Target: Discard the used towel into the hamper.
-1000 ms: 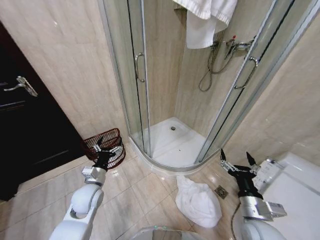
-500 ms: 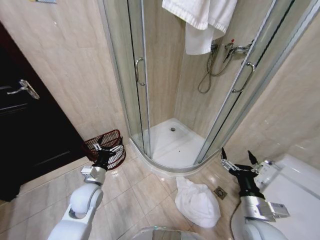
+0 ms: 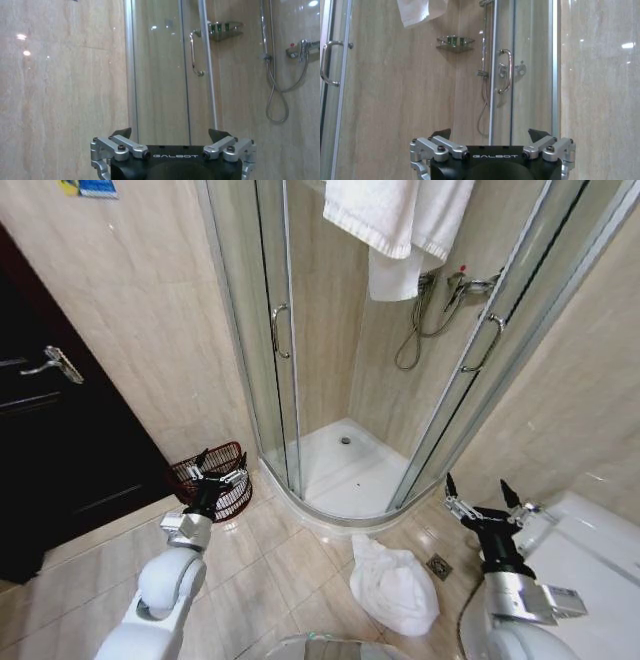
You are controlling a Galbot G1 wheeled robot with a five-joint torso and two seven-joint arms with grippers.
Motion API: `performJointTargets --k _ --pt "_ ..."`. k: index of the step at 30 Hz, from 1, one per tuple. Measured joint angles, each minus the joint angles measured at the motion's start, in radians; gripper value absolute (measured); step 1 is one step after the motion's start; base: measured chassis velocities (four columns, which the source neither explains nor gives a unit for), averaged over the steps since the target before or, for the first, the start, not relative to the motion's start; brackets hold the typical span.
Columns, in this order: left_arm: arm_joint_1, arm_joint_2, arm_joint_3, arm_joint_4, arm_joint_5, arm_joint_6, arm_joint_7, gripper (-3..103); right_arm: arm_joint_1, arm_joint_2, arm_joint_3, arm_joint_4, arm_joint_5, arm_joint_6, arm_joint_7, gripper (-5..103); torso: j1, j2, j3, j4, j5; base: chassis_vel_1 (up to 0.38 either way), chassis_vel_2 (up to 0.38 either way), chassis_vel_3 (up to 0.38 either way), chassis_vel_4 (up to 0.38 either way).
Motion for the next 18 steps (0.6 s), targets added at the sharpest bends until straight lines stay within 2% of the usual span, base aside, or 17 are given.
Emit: performJointTargets --k 18 --pt "0.015 -0.01 0.0 -0.02 0.003 0.0 0.002 100 -0.007 -0.014 0.004 -0.009 0.02 0.004 0.003 100 0.037 0.08 0.043 -0.0001 0.0 0.0 0.0 0.0 0.0"
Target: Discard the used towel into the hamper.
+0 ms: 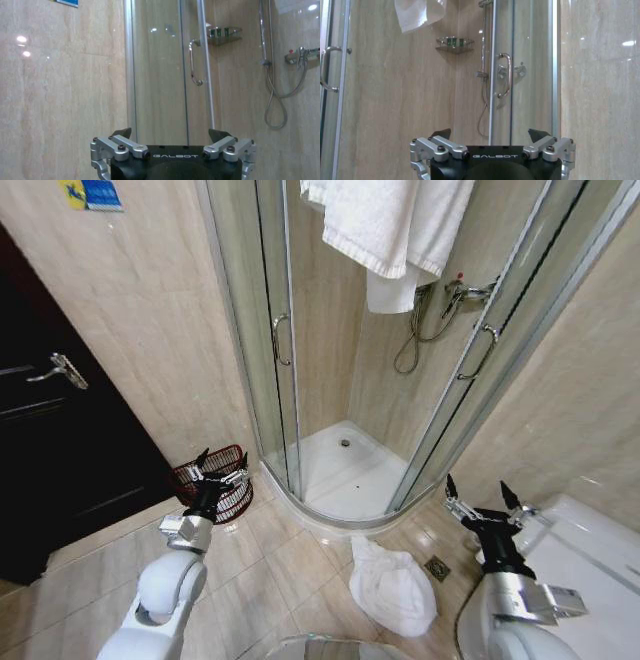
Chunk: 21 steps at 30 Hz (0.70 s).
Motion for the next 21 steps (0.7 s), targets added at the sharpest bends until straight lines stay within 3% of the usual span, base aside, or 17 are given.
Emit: performJointTargets --k 19,21 --pt "0.013 0.001 0.003 -0.008 0.015 -0.004 -0.005 100 0.003 -0.002 -0.005 0.003 0.005 -0.01 -0.001 100 0.043 0.095 0.053 0.0001 0.0 0.0 0.0 0.0 0.0" --pt "0.019 0.002 0.006 -0.01 0.014 -0.009 -0.008 100 -0.003 0.006 -0.007 0.005 0.004 -0.009 -0.003 100 0.053 0.12 0.067 0.0001 0.0 0.0 0.0 0.0 0.0"
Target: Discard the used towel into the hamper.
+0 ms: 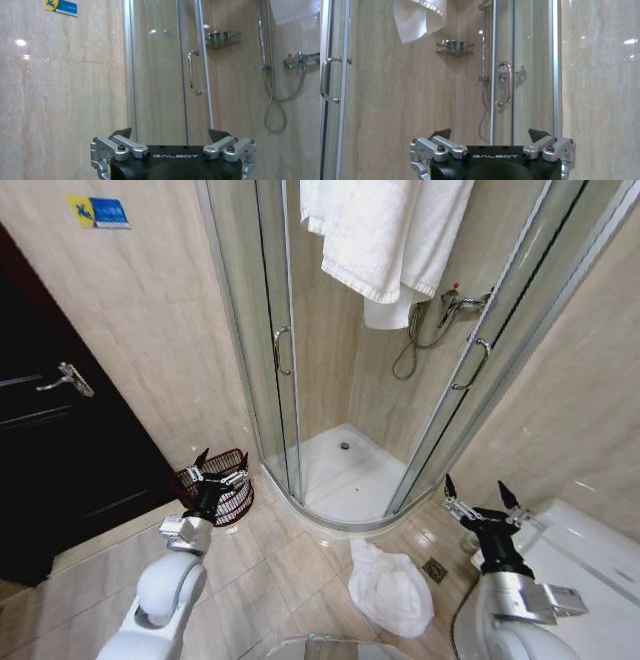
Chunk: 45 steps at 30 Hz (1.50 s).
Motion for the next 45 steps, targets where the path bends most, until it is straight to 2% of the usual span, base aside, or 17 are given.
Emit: performJointTargets --k 14,19,30,32,34,36,37,38,39,40,41,45 --pt "0.011 -0.001 0.003 0.002 -0.034 -0.034 -0.006 100 -0.015 0.009 0.005 0.018 -0.004 0.003 0.002 100 0.035 0.077 0.041 0.0 0.0 0.0 0.0 0.0 0.0" --pt "0.005 -0.005 0.008 0.007 -0.039 -0.051 -0.008 100 -0.006 -0.006 0.008 0.019 0.001 -0.011 0.02 100 0.038 0.084 0.046 -0.0001 0.0 0.0 0.0 0.0 0.0" --pt "0.055 -0.011 -0.024 -0.005 -0.048 -0.098 -0.005 100 0.075 -0.087 0.028 0.021 0.098 -0.081 0.075 100 0.037 0.081 0.044 -0.0001 0.0 0.0 0.0 0.0 0.0" --pt "0.08 -0.017 -0.044 -0.009 -0.046 -0.114 -0.005 100 0.098 -0.126 0.029 0.027 0.118 -0.097 0.088 100 0.036 0.079 0.044 -0.0001 0.0 0.0 0.0 0.0 0.0" --pt "0.125 -0.03 -0.078 -0.032 -0.044 -0.137 -0.004 100 0.149 -0.216 0.038 0.049 0.171 -0.126 0.113 100 0.035 0.078 0.043 0.0 0.0001 0.0 0.0 0.0 0.0" --pt "0.133 -0.033 -0.085 -0.036 -0.044 -0.142 -0.004 100 0.157 -0.23 0.04 0.05 0.181 -0.13 0.116 100 0.035 0.078 0.043 0.0001 0.0001 0.0 0.0 0.0 0.0" --pt "0.161 -0.044 -0.109 -0.051 -0.043 -0.161 0.002 100 0.201 -0.299 0.047 0.052 0.225 -0.141 0.132 100 0.035 0.077 0.042 0.0 0.0004 0.0 0.0 0.0 0.0" --pt "0.161 -0.044 -0.109 -0.051 -0.043 -0.161 0.002 100 0.201 -0.299 0.047 0.052 0.225 -0.141 0.132 100 0.035 0.077 0.042 0.0 0.0004 0.0 0.0 0.0 0.0" --pt "0.182 -0.052 -0.126 -0.058 -0.038 -0.177 0.005 100 0.242 -0.358 0.051 0.049 0.263 -0.147 0.145 100 0.034 0.076 0.042 0.0 0.0004 0.0 0.0 0.0 0.0" --pt "0.19 -0.056 -0.134 -0.06 -0.032 -0.183 0.006 100 0.268 -0.388 0.053 0.045 0.287 -0.152 0.152 100 0.034 0.076 0.042 0.0002 0.0002 0.0 0.0 0.0 0.0" --pt "0.19 -0.056 -0.134 -0.06 -0.032 -0.183 0.006 100 0.268 -0.388 0.053 0.045 0.287 -0.152 0.152 100 0.034 0.076 0.042 0.0002 0.0002 0.0 0.0 0.0 0.0" --pt "0.201 -0.049 -0.126 -0.061 0.011 -0.171 0.002 100 0.443 -0.53 0.06 -0.013 0.36 -0.147 0.205 100 0.034 0.074 0.041 0.0 0.0005 0.0 0.0 0.0 0.0"
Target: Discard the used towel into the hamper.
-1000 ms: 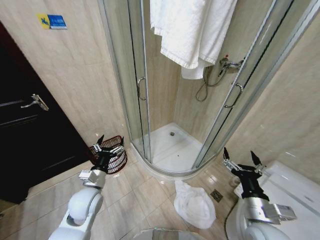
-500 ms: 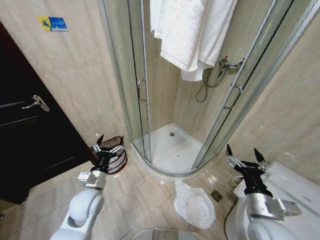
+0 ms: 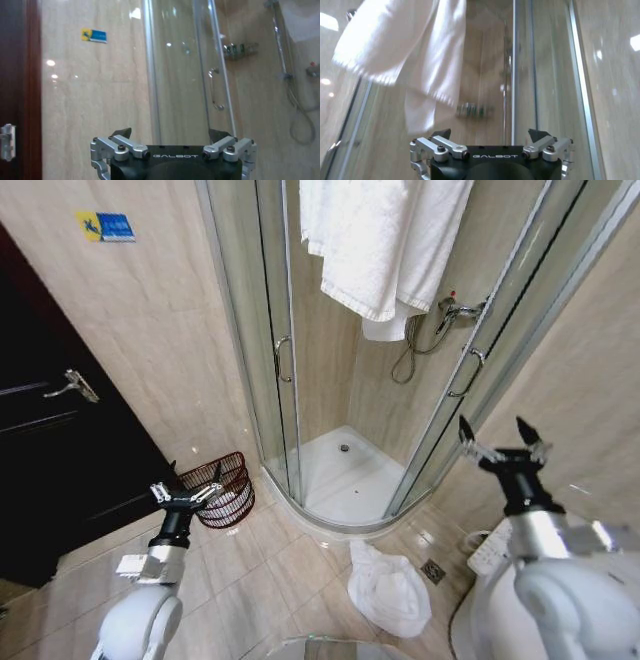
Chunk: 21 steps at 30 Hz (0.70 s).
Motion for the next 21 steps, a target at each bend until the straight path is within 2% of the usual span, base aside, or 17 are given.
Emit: performJointTargets --k 1,3,4,6,8,9,11,12,14,16,21 --pt "0.0 0.0 0.0 0.0 0.0 0.0 0.0 100 0.0 0.0 0.0 0.0 0.0 0.0 0.0 100 0.0 0.0 0.0 0.0 0.0 0.0 0.0 0.0 0.0" --pt "0.007 -0.007 0.023 0.004 0.034 0.005 -0.005 100 0.071 -0.07 -0.001 -0.024 0.043 0.02 0.014 100 0.0 -0.001 0.0 -0.0003 0.0003 0.0 0.0 0.0 0.0" --pt "0.007 -0.007 0.023 0.004 0.034 0.005 -0.005 100 0.071 -0.07 -0.001 -0.024 0.043 0.02 0.014 100 0.0 -0.001 0.0 -0.0003 0.0003 0.0 0.0 0.0 0.0" --pt "0.016 -0.02 0.051 0.008 0.065 0.006 -0.01 100 0.132 -0.151 -0.01 -0.041 0.087 0.027 0.027 100 -0.001 -0.001 -0.001 0.0002 0.0003 0.0 0.0 0.0 0.0" --pt "0.03 -0.042 0.083 0.008 0.088 0.005 -0.019 100 0.225 -0.263 -0.028 -0.068 0.148 0.02 0.032 100 -0.001 -0.002 -0.001 -0.0001 -0.0004 0.0 0.0 0.0 0.0" --pt "0.03 -0.042 0.083 0.008 0.088 0.005 -0.019 100 0.225 -0.263 -0.028 -0.068 0.148 0.02 0.032 100 -0.001 -0.002 -0.001 -0.0001 -0.0004 0.0 0.0 0.0 0.0" --pt "0.049 -0.06 0.101 0.004 0.095 -0.002 -0.018 100 0.343 -0.353 -0.061 -0.11 0.233 -0.005 0.032 100 -0.001 -0.002 -0.001 0.0 0.0 0.0 0.0 0.0 0.0" --pt "0.049 -0.06 0.101 0.004 0.095 -0.002 -0.018 100 0.343 -0.353 -0.061 -0.11 0.233 -0.005 0.032 100 -0.001 -0.002 -0.001 0.0 0.0 0.0 0.0 0.0 0.0" --pt "0.06 -0.068 0.102 0.011 0.099 -0.02 -0.019 100 0.455 -0.403 -0.094 -0.164 0.289 -0.025 0.015 100 -0.001 -0.002 -0.001 0.0 -0.0002 0.0 0.0 0.0 0.0" --pt "0.073 -0.071 0.088 0.019 0.105 -0.043 -0.019 100 0.611 -0.447 -0.157 -0.258 0.31 -0.029 -0.041 100 -0.001 -0.003 -0.002 0.0003 -0.0005 0.0 0.0 0.0 0.0" --pt "0.083 -0.071 0.059 0.011 0.103 -0.054 -0.018 100 0.739 -0.501 -0.218 -0.335 0.34 -0.034 -0.1 100 -0.001 -0.003 -0.002 0.0002 -0.0003 0.0 0.0 0.0 0.0"
